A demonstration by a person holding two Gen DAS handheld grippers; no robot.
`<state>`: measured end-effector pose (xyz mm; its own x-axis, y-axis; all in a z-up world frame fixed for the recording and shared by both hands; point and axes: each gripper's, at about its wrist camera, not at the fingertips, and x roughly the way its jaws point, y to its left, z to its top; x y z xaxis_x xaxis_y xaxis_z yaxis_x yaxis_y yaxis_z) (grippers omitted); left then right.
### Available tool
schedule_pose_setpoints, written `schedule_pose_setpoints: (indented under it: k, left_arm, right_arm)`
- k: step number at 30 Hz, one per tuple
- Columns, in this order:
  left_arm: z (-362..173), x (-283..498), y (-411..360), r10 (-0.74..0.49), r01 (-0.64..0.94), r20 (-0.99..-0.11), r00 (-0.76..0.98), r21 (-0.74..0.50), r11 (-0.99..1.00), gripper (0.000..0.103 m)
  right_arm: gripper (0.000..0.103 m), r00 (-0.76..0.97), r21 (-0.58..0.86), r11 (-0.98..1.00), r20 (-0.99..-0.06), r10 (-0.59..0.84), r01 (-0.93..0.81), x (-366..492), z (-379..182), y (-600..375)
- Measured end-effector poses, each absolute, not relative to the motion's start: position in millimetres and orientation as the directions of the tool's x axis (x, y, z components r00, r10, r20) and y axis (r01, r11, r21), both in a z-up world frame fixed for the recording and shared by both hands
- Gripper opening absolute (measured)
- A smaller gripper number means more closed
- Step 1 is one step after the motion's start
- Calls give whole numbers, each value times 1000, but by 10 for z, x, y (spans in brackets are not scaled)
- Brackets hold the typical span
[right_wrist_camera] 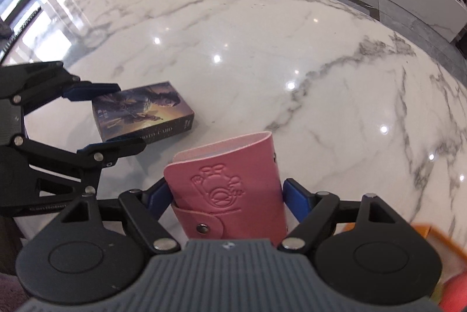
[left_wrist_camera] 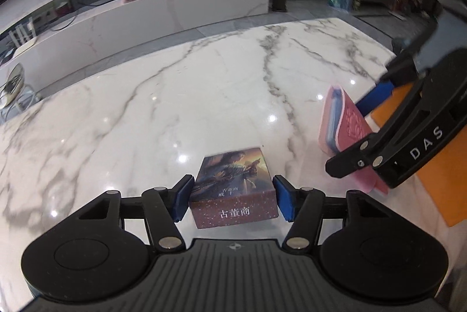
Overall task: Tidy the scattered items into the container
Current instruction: 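Carry the card deck and pink wallet over the orange box with both tools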
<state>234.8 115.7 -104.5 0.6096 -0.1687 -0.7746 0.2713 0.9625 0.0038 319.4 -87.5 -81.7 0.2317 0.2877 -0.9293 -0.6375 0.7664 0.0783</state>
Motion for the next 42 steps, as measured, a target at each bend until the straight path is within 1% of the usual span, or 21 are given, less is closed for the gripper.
schedule_pose_setpoints:
  k: [6, 12, 16, 22, 28, 36, 42]
  left_arm:
    - [-860, 2013, 1143, -158, 240, -754, 638, -1, 971, 68]
    - [-597, 1743, 1015, -159, 251, -716, 680, 23, 968, 68]
    - [-393, 1609, 886, -166, 269, -682, 713, 47, 962, 68]
    - [-59, 1444, 585, -204, 318, -613, 763, 81, 945, 68]
    - [142, 1438, 96, -264, 402, -574, 776, 127, 907, 68]
    - [128, 1561, -702, -357, 539, -573, 738, 180, 823, 68]
    - [-98, 1651, -1233, -401, 628, -611, 683, 210, 749, 68]
  right_arm:
    - [82, 263, 179, 820, -891, 369, -543, 2781, -701, -1014]
    - [82, 335, 269, 854, -835, 438, -445, 2374, -507, -1201]
    - [82, 401, 284, 866, -797, 452, -412, 2137, -314, -1326]
    - [82, 509, 266, 888, -741, 438, -375, 1895, 7, -1675]
    - [82, 602, 262, 912, -688, 406, -315, 1749, 262, -2188]
    - [82, 686, 263, 956, -672, 279, -130, 1744, 281, -3125]
    - [82, 697, 282, 960, -687, 206, -6, 1799, 99, -3624]
